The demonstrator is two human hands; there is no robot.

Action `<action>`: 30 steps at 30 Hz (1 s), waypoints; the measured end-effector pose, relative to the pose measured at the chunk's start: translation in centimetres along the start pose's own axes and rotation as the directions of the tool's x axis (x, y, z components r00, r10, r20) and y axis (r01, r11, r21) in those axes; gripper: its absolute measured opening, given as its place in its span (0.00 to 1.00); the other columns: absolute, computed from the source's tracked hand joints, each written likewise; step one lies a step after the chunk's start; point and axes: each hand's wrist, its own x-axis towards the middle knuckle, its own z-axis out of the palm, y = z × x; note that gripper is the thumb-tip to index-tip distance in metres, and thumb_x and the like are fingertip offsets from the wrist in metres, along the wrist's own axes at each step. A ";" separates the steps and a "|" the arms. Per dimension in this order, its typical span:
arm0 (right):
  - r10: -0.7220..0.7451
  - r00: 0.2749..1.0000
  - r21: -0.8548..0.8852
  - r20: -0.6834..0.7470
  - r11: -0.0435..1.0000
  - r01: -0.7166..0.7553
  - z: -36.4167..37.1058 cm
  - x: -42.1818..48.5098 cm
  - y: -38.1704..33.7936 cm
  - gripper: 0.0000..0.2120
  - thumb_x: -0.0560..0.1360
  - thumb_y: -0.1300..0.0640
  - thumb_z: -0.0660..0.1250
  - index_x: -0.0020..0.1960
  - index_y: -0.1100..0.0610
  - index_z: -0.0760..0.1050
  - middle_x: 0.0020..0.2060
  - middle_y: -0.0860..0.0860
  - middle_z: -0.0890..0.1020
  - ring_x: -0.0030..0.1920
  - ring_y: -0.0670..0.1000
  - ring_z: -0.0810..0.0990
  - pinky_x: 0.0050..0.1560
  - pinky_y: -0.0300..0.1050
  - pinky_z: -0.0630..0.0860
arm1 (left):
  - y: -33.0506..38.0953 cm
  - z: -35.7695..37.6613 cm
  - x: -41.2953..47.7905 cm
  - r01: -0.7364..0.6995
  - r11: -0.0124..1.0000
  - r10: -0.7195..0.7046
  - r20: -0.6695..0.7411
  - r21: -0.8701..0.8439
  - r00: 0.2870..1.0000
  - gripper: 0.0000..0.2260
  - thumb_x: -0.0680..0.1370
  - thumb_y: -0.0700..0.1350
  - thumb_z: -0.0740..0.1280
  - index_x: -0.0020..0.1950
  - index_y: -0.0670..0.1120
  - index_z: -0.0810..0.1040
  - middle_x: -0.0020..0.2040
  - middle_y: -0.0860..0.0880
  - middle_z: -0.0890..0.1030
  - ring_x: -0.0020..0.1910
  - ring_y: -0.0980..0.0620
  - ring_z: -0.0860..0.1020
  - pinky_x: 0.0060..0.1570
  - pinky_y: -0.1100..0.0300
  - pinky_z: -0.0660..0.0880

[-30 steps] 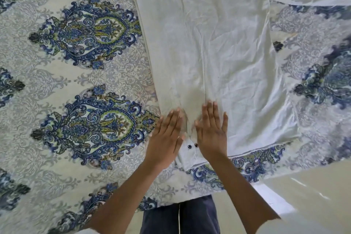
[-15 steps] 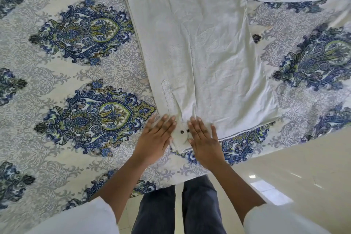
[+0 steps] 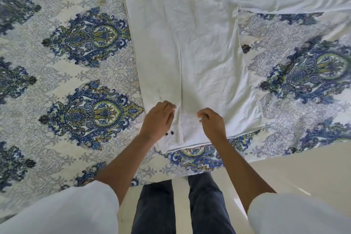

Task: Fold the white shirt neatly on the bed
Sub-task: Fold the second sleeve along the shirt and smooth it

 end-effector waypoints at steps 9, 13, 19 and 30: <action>0.103 0.936 -0.003 -0.337 0.994 -0.111 -10.6 6.9 0.9 0.16 0.75 0.64 0.57 0.61 0.59 0.74 0.62 0.57 0.75 0.61 0.57 0.73 0.54 0.46 0.70 | 8.4 1.9 12.1 0.080 0.988 -0.085 -0.031 -0.135 0.996 0.12 0.80 0.42 0.56 0.58 0.43 0.75 0.55 0.47 0.78 0.53 0.47 0.76 0.47 0.52 0.75; 0.154 0.947 -0.220 -0.280 0.950 -0.220 -14.3 10.7 3.0 0.15 0.76 0.61 0.59 0.62 0.60 0.73 0.60 0.58 0.76 0.59 0.58 0.73 0.53 0.45 0.69 | 11.0 3.1 19.2 0.127 0.983 -0.127 0.010 -0.135 0.992 0.12 0.79 0.42 0.58 0.60 0.42 0.74 0.57 0.46 0.75 0.57 0.47 0.73 0.50 0.52 0.74; 0.166 0.984 0.147 0.069 0.974 -0.174 -17.5 13.6 3.5 0.07 0.74 0.64 0.66 0.38 0.56 0.76 0.30 0.50 0.75 0.30 0.48 0.72 0.31 0.37 0.68 | 12.0 3.4 32.2 0.256 0.962 -0.250 -0.069 0.092 0.966 0.13 0.78 0.43 0.60 0.60 0.40 0.71 0.59 0.42 0.71 0.59 0.43 0.72 0.48 0.51 0.73; 0.142 0.960 0.161 0.242 0.970 -0.184 -18.5 16.3 3.3 0.03 0.72 0.61 0.71 0.42 0.58 0.76 0.31 0.50 0.76 0.30 0.47 0.73 0.33 0.35 0.69 | 9.1 5.9 44.4 0.192 0.923 -0.212 0.025 0.334 0.977 0.12 0.77 0.37 0.58 0.59 0.39 0.72 0.58 0.41 0.76 0.58 0.41 0.75 0.53 0.51 0.72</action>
